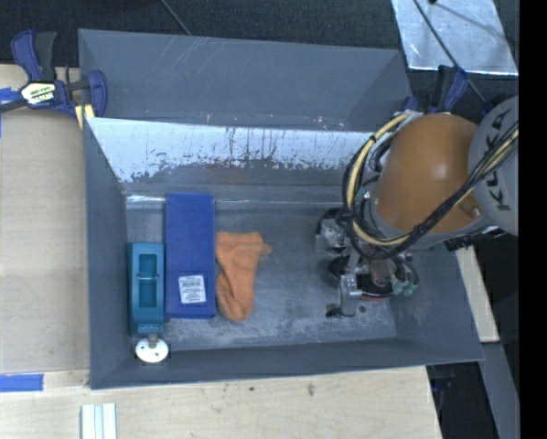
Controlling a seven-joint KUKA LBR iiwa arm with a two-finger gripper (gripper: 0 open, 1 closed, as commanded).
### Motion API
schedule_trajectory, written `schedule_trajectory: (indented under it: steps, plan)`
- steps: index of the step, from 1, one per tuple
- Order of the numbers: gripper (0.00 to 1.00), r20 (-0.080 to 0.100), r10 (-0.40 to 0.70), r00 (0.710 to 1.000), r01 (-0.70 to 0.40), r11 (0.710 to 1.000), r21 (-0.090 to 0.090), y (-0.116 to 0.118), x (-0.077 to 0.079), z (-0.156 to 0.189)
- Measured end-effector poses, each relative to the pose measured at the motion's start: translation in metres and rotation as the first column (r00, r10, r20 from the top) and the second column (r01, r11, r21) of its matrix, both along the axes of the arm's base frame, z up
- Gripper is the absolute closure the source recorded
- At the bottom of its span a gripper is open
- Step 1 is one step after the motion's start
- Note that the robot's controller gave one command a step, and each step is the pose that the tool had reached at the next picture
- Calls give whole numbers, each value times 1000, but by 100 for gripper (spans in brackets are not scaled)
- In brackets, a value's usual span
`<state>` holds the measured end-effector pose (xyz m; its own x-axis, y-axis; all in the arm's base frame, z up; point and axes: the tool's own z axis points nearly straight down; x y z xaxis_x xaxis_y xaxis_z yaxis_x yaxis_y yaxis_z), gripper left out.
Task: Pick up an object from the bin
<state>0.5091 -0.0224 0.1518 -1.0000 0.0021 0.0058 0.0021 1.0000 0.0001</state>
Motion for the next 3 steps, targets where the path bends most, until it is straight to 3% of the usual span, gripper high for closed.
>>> schedule_trajectory:
  steps: [1,2,3]
  plan:
    - [0,9,1,1000,-1,1000,-1,0,2,4]
    - [0,12,53,999,-53,999,-2,-77,24,-63]
    - [0,8,48,999,-48,999,-2,-96,27,-73]
